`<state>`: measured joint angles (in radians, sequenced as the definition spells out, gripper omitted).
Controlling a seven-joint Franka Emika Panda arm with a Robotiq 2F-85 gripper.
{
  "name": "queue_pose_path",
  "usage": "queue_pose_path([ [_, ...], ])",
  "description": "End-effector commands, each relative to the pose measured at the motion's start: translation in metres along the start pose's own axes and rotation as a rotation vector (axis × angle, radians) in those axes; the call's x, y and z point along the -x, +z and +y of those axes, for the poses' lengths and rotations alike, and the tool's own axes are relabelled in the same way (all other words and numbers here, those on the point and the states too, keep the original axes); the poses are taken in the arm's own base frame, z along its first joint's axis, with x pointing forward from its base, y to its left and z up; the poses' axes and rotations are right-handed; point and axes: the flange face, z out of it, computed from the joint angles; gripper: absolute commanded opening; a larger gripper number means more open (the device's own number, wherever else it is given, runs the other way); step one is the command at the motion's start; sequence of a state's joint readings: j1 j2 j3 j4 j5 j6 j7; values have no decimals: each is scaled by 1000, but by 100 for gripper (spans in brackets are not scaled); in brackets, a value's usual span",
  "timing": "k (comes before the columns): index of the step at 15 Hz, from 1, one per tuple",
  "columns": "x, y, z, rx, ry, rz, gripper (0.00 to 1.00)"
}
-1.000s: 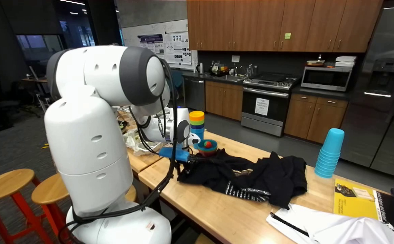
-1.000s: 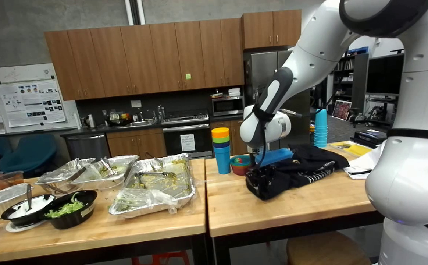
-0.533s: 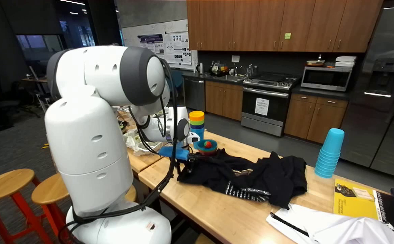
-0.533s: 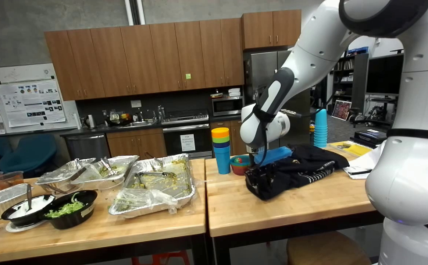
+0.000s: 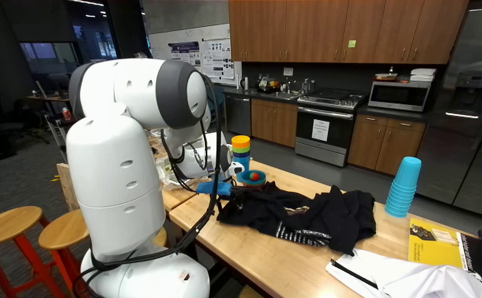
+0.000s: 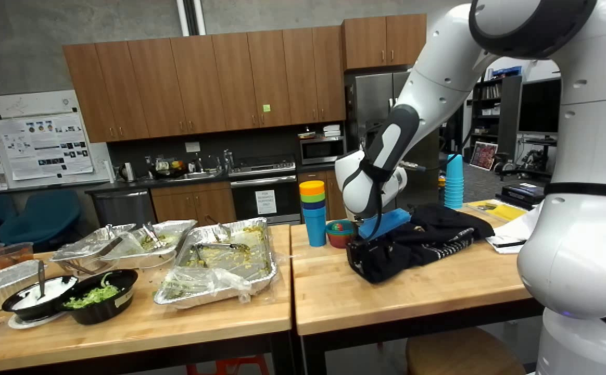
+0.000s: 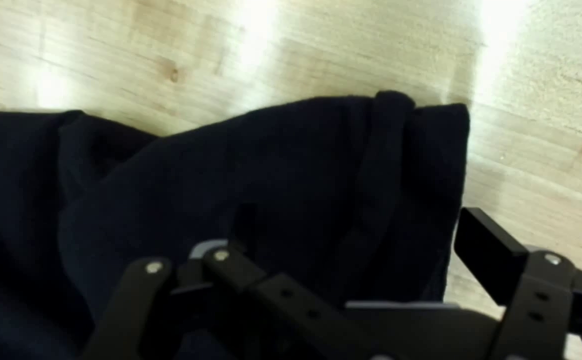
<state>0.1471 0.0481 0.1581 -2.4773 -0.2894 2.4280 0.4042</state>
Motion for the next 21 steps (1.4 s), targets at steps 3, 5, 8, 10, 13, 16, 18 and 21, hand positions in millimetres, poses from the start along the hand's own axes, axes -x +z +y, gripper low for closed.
queue_pose_path([
  [3,-10,12,-7,18,-10,-24,80],
  [5,-10,16,-10,20,-18,-25,72],
  [8,-13,14,-12,12,-15,-22,53],
  [10,-14,10,-15,11,-14,-14,37],
  [13,-16,7,-12,4,3,-11,13],
  [16,-18,2,-4,-9,28,-17,0],
  [18,-20,-9,-4,-32,30,-17,3],
  [21,-23,-28,0,-80,17,-12,3],
])
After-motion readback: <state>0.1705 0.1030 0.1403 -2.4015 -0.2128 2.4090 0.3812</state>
